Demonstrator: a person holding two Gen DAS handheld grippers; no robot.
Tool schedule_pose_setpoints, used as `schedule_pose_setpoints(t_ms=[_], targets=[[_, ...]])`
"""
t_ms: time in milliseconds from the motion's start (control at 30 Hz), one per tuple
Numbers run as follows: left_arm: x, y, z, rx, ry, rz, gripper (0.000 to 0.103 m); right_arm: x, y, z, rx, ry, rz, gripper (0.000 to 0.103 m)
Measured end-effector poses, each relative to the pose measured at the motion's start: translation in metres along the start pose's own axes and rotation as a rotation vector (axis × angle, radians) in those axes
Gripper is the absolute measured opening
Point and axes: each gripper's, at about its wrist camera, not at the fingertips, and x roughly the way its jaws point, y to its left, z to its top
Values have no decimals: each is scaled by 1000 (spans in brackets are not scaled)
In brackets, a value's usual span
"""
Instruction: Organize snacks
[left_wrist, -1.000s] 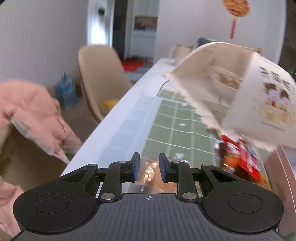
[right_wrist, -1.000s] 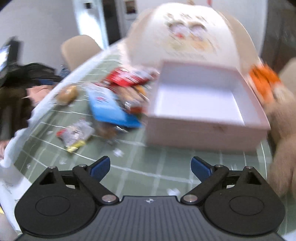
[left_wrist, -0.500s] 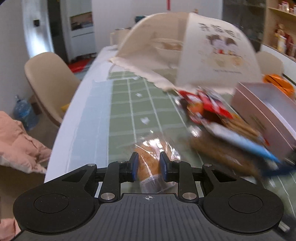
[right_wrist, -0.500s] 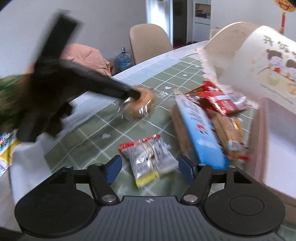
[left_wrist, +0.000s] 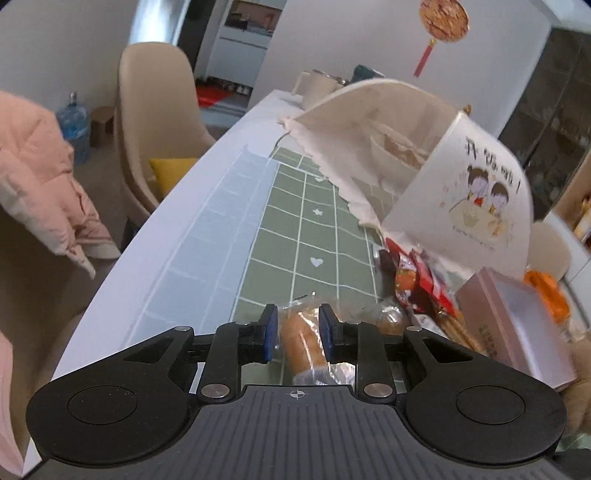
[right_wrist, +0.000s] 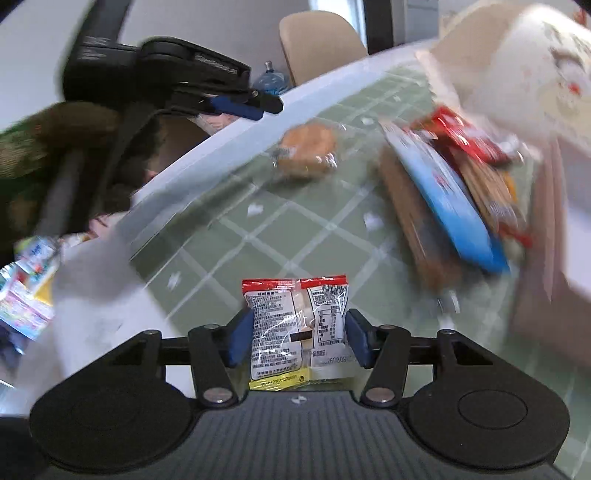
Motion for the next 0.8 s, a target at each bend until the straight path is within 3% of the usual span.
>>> schedule_pose_setpoints(t_ms=[67, 233, 333, 433, 533, 667, 733, 800], targets=[[7, -9, -1, 35, 4, 21, 28, -21, -9, -11, 21, -42, -52, 58], [33, -23, 1, 42, -19, 110, 27, -45, -50, -14, 79, -94, -284, 62], [35, -32, 4, 49, -19, 45, 27, -46, -78, -6, 175, -114, -321, 62], [29, -42, 4, 97, -7, 15, 28, -37, -91, 8, 234, -132, -285, 63], [22, -39, 2, 111, 6, 71, 28, -18, -87, 20, 207, -140, -302, 63], [12, -8, -2, -29, 11, 156, 27, -4, -77, 30, 197, -106, -220, 63], [13, 12, -3, -127, 26, 142, 27, -5, -63, 29, 173, -77, -126, 63], [19, 19, -5, -151, 46, 111, 27, -7, -47, 20, 144, -50, -64, 63]])
